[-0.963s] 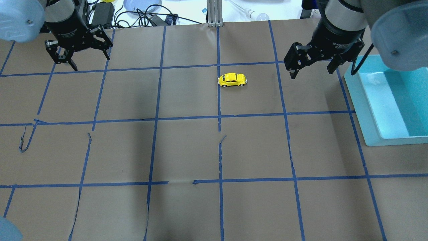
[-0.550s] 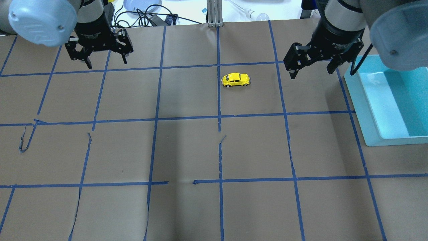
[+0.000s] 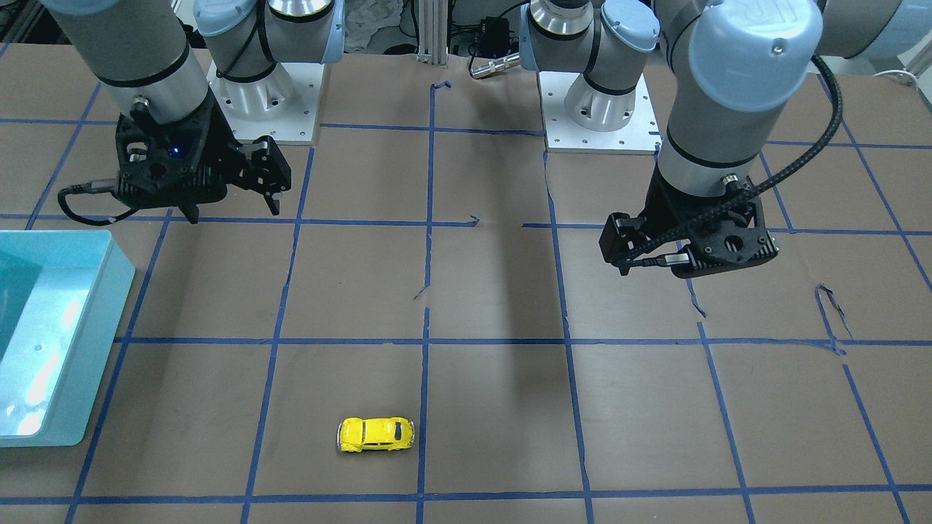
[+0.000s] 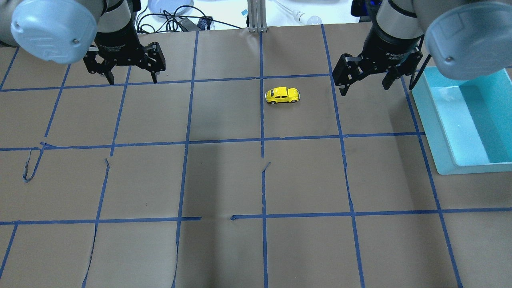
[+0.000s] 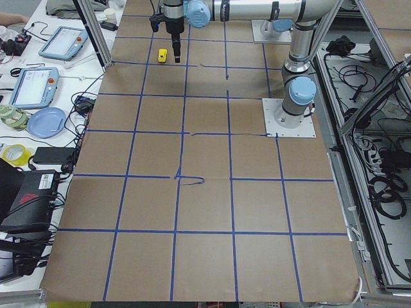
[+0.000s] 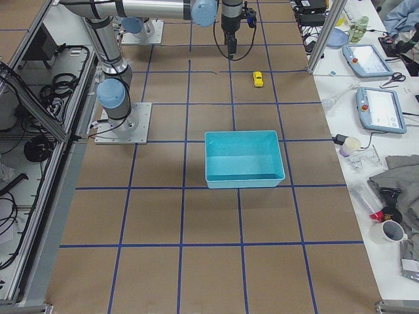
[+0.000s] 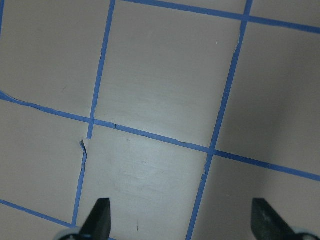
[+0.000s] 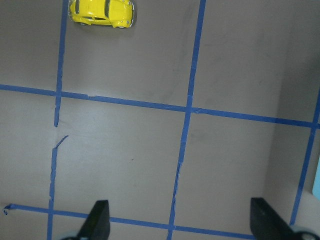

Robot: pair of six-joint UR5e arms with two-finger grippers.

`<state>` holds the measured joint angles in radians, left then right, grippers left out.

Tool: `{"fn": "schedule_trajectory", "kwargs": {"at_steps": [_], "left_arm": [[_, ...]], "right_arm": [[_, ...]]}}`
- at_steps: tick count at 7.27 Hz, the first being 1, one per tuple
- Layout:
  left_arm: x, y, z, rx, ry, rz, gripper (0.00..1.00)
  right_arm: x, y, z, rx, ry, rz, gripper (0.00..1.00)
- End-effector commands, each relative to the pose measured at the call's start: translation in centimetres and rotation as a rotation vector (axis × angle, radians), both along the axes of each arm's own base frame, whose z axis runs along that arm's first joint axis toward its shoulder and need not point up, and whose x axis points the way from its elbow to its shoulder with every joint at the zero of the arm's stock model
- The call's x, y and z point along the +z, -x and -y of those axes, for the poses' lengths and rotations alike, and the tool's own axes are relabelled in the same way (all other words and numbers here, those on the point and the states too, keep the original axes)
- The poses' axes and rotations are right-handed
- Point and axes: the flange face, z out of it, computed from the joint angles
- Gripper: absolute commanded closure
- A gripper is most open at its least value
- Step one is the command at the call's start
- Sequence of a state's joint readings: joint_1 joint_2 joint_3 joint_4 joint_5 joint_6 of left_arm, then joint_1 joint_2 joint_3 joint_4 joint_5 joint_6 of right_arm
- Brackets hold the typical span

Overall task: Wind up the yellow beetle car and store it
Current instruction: 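Move the right gripper over the rolled car and lower it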

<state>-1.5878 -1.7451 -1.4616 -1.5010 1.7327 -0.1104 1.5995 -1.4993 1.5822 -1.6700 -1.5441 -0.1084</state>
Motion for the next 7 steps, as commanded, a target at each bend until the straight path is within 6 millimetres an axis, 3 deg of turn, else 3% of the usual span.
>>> {"fn": "schedule_trajectory", "kwargs": {"at_steps": [1, 2, 3, 5, 6, 7], "left_arm": [[0.2, 0.1, -2.1, -0.024, 0.0, -0.135, 0.0], [-0.7, 0.3, -3.2, -0.01, -0.025, -0.145, 0.0], [-0.2, 0.3, -3.9, -0.021, -0.017, -0.159, 0.0], [0.2, 0.4, -4.8, -0.01, -0.021, -0.224, 0.0], [0.2, 0.0, -5.2, -0.01, -0.022, -0.211, 0.0], [1.0, -0.5, -6.0, -0.074, -0.016, -0.173, 0.0]], "right_arm": [[-5.7, -1.4, 5.0, 0.112, 0.026, -0.001, 0.0], [-8.8, -3.2, 7.1, 0.254, 0.061, -0.005, 0.0], [-12.0, -4.3, 8.5, 0.327, 0.057, -0.006, 0.0], [-16.3, -8.7, 10.7, 0.638, 0.097, -0.019, 0.0], [-17.7, -12.4, 11.7, 0.839, 0.139, -0.043, 0.0], [-19.3, -13.8, 12.9, 1.027, 0.134, -0.059, 0.0]]}}
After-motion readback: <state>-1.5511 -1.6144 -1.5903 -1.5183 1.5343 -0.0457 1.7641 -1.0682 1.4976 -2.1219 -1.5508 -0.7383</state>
